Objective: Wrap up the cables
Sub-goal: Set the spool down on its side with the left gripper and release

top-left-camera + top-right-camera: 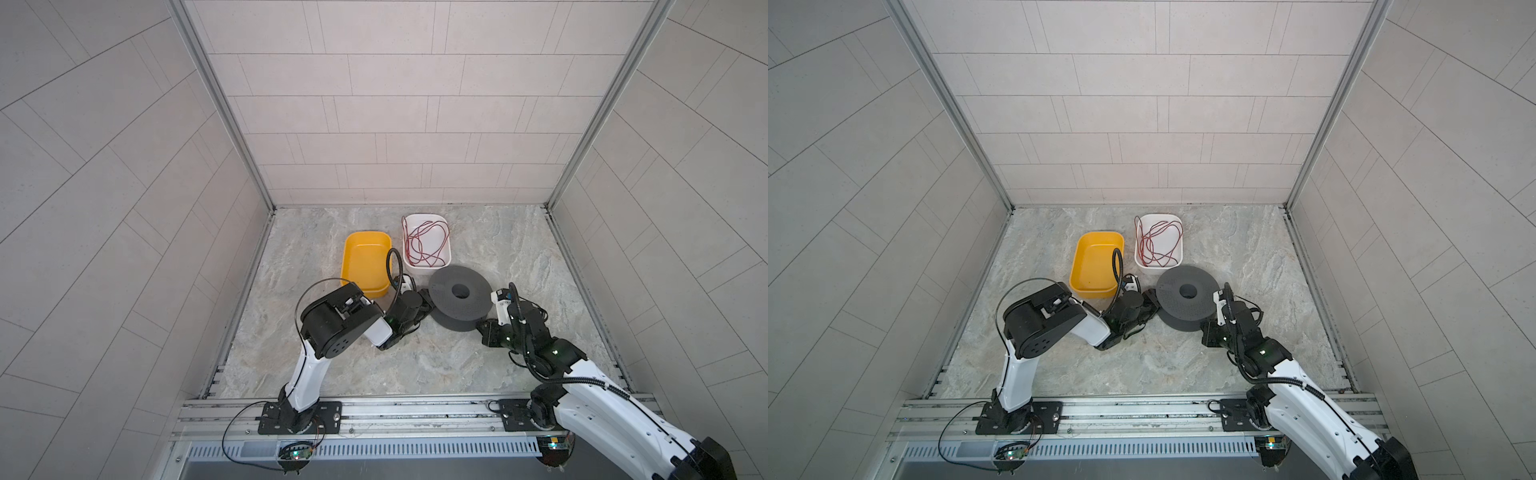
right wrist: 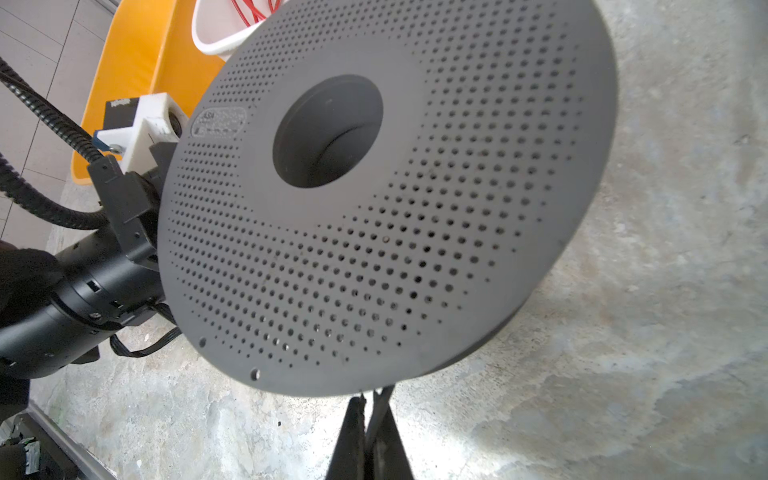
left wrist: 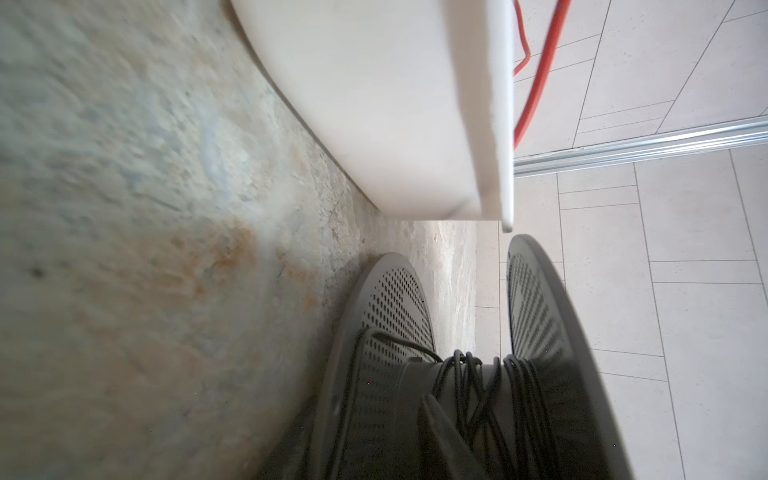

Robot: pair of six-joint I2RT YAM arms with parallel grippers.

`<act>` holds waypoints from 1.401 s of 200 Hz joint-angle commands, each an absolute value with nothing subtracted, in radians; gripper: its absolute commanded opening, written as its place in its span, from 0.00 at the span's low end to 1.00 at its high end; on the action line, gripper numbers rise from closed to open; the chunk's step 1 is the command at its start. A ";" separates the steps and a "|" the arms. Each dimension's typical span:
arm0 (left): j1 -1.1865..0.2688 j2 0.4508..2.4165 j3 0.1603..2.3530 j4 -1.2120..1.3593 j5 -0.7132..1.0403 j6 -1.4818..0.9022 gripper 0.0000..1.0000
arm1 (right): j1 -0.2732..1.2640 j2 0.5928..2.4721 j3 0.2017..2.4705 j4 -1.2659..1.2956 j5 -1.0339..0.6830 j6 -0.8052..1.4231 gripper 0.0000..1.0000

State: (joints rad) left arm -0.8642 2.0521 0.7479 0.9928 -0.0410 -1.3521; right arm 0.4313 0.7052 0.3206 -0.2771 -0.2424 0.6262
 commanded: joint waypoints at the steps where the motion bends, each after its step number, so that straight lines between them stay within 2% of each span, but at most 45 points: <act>1: -0.859 2.057 0.729 0.776 -0.011 -1.312 0.45 | 0.430 0.703 0.307 -0.270 -0.228 0.632 0.00; 24: -0.859 2.063 0.705 0.770 0.020 -1.313 0.47 | 0.430 0.720 0.299 -0.268 -0.217 0.628 0.00; 71: -0.862 2.015 0.628 0.763 0.043 -1.297 0.63 | 0.429 0.777 0.285 -0.243 -0.199 0.621 0.00; 137: -0.872 1.858 0.542 0.725 0.067 -1.229 0.62 | 0.428 0.866 0.276 -0.161 -0.227 0.644 0.00; 222: -0.937 1.633 0.621 0.454 0.098 -1.047 0.59 | 0.427 0.883 0.198 -0.025 -0.187 0.731 0.00; 280: -0.936 1.474 0.647 0.226 0.045 -0.910 0.64 | 0.437 1.041 0.204 0.091 -0.224 0.774 0.00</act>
State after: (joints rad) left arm -0.9363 1.5520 0.6041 0.3786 0.0860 -1.0119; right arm 0.4305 0.9859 0.2005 0.0223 -0.2146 0.7353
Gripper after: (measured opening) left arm 0.632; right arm 0.048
